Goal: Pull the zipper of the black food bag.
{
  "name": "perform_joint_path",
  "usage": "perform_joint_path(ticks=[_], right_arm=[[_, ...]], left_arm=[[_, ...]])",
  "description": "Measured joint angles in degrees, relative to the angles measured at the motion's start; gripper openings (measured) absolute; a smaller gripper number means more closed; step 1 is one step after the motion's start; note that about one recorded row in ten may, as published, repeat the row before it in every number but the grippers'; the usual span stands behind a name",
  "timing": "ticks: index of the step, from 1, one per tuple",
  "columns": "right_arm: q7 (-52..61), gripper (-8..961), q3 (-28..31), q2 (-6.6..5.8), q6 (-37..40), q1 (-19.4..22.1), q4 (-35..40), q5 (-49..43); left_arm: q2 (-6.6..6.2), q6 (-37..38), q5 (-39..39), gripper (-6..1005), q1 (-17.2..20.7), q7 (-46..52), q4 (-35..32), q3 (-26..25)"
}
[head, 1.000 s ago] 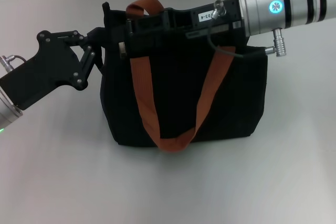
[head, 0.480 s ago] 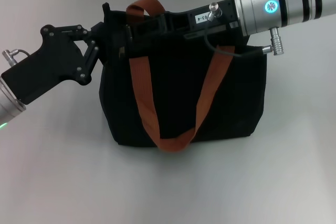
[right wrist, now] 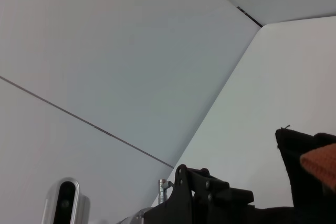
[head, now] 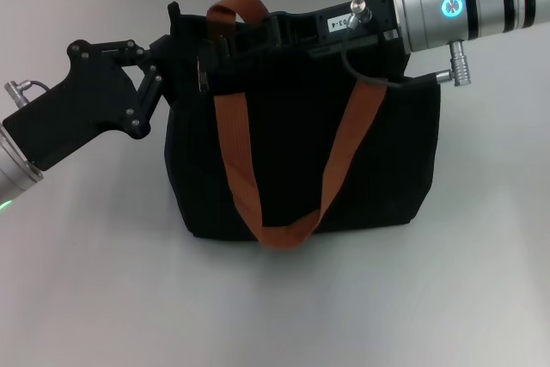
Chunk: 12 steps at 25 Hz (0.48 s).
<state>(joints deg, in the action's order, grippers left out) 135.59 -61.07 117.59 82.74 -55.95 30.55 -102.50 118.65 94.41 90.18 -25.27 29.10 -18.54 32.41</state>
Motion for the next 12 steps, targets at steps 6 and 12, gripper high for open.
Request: perform_joint_path(ticks=[6, 12], right_arm=[[0.02, 410, -0.64, 0.3, -0.21, -0.26, 0.3, -0.07], [0.02, 409, -1.5, 0.56, -0.97, -0.33, 0.7, -0.07]], left_arm=[[0.0, 0.67, 0.0, 24, -0.29, 1.27, 0.0, -0.08], [0.0, 1.24, -0.01, 24, -1.03, 3.28, 0.0, -0.18]])
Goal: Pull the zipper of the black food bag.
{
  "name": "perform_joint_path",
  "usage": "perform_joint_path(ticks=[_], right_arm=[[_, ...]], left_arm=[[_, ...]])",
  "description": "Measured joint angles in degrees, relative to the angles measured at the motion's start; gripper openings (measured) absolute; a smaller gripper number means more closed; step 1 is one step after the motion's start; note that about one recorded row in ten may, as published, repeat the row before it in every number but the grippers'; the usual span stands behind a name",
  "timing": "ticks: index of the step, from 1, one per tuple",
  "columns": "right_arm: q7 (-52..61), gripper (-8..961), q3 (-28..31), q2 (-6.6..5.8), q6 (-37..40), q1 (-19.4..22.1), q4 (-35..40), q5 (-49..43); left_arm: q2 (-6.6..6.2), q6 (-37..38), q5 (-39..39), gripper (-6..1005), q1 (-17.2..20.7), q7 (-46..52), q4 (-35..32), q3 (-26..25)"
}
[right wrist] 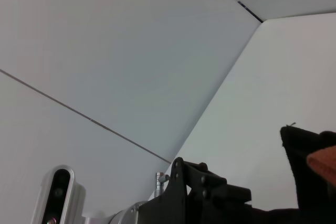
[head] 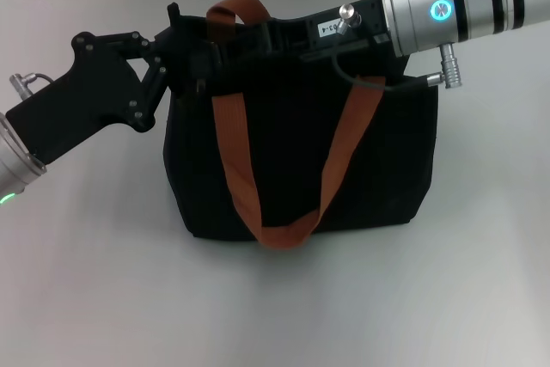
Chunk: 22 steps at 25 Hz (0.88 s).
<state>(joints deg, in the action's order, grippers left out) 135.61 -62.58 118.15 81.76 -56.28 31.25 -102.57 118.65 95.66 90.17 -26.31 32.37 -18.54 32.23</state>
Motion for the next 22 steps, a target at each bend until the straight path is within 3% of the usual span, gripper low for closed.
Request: perform_joint_path(ticks=[22], right_arm=[[0.0, 405, -0.18, 0.36, -1.16, -0.14, 1.83, -1.41]], left_arm=[[-0.19, 0.89, -0.15, 24, -0.84, 3.34, -0.32, -0.36]])
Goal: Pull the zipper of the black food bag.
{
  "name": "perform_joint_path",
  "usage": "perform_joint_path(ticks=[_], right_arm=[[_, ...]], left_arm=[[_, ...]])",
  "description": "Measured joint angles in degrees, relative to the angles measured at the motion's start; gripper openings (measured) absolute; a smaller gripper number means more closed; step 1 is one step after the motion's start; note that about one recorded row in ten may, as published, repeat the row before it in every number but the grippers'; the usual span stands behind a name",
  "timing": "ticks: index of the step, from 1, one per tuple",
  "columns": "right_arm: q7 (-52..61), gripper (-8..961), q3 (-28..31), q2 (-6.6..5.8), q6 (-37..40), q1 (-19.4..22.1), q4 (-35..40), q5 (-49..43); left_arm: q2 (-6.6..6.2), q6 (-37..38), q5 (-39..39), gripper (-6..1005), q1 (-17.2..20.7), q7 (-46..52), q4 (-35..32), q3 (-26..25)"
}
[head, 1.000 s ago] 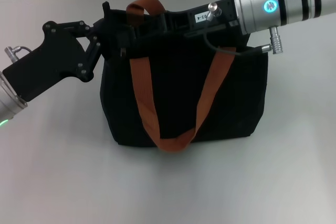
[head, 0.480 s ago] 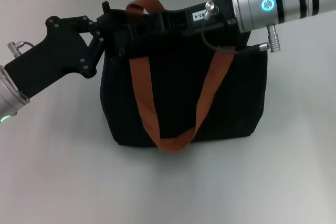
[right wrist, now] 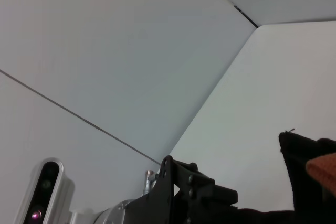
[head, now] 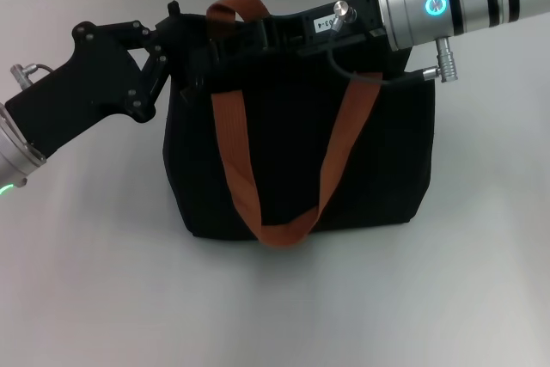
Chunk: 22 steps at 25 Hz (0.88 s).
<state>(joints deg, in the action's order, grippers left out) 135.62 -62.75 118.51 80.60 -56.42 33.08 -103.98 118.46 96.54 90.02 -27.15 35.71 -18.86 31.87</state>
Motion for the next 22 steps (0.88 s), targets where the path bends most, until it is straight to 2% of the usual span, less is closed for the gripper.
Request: perform_joint_path(ticks=[3, 8, 22], right_arm=[[0.0, 404, 0.0, 0.18, -0.1, -0.01, 0.18, -0.05], [0.01, 291, -0.41, 0.32, -0.19, -0.11, 0.68, -0.11], [0.66, 290, -0.53, 0.57, -0.78, -0.37, 1.38, -0.12]], left_arm=[[0.01, -0.01, -0.03, 24, -0.14, 0.87, -0.06, -0.14], [0.02, -0.1, -0.03, 25, -0.49, 1.18, 0.04, -0.15], [0.02, 0.05, -0.03, 25, -0.82, 2.01, -0.02, -0.14]])
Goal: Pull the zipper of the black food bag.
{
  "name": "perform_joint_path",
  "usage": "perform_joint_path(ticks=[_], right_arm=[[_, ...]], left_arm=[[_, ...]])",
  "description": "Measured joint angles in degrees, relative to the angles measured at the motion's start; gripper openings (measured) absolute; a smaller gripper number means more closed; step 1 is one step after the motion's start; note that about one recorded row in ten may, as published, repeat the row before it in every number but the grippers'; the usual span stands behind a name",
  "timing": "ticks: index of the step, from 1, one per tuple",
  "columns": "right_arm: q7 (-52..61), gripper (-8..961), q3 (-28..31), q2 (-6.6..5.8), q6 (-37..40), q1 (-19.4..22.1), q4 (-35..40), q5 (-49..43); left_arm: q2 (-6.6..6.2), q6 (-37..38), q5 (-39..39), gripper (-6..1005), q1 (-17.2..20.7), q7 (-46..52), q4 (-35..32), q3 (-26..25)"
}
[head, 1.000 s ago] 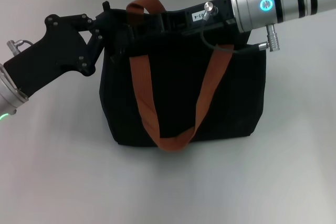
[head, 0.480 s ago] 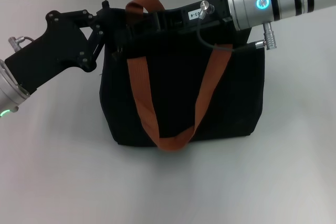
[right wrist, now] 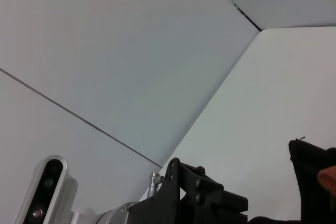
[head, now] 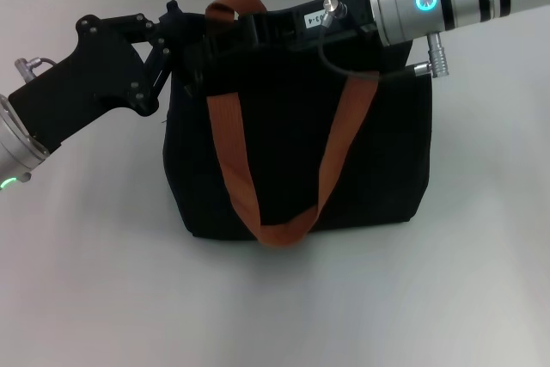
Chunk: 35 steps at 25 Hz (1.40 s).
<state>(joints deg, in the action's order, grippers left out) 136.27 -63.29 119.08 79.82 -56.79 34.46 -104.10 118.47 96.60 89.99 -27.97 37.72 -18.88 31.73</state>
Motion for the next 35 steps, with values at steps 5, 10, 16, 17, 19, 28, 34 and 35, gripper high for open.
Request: perform_joint_path(ticks=[5, 10, 16, 17, 19, 28, 34, 35], right_arm=[[0.16, 289, -0.41, 0.01, -0.04, 0.04, 0.39, 0.0], [0.27, 269, -0.78, 0.02, -0.09, -0.1, 0.42, 0.0], [0.29, 196, -1.28, 0.01, -0.12, -0.15, 0.43, 0.01], [0.29, 194, -1.31, 0.01, -0.12, -0.16, 0.43, 0.01], [0.32, 191, -1.35, 0.01, -0.12, -0.16, 0.43, 0.02], [0.4, 165, -1.41, 0.01, 0.31, 0.12, 1.22, -0.48], [0.4, 108, -1.41, 0.01, 0.43, 0.34, 1.42, -0.57], [0.4, 104, -1.41, 0.02, 0.47, 0.36, 1.45, -0.58]], left_arm=[[0.0, 0.12, 0.02, 25, -0.04, 0.44, -0.02, 0.0], [0.0, 0.16, 0.02, 25, -0.31, 1.26, -0.09, 0.0], [0.0, 0.17, 0.02, 25, -0.33, 1.35, -0.11, 0.0], [0.0, 0.17, 0.02, 25, -0.33, 1.36, -0.11, 0.0], [0.0, 0.17, 0.02, 25, -0.33, 1.36, -0.11, 0.0], [-0.04, 0.17, 0.01, 25, -0.33, 1.92, -0.22, 0.0], [-0.09, 0.19, 0.01, 25, -0.18, 2.2, -0.28, -0.01], [-0.09, 0.2, 0.0, 25, -0.12, 2.2, -0.28, -0.03]])
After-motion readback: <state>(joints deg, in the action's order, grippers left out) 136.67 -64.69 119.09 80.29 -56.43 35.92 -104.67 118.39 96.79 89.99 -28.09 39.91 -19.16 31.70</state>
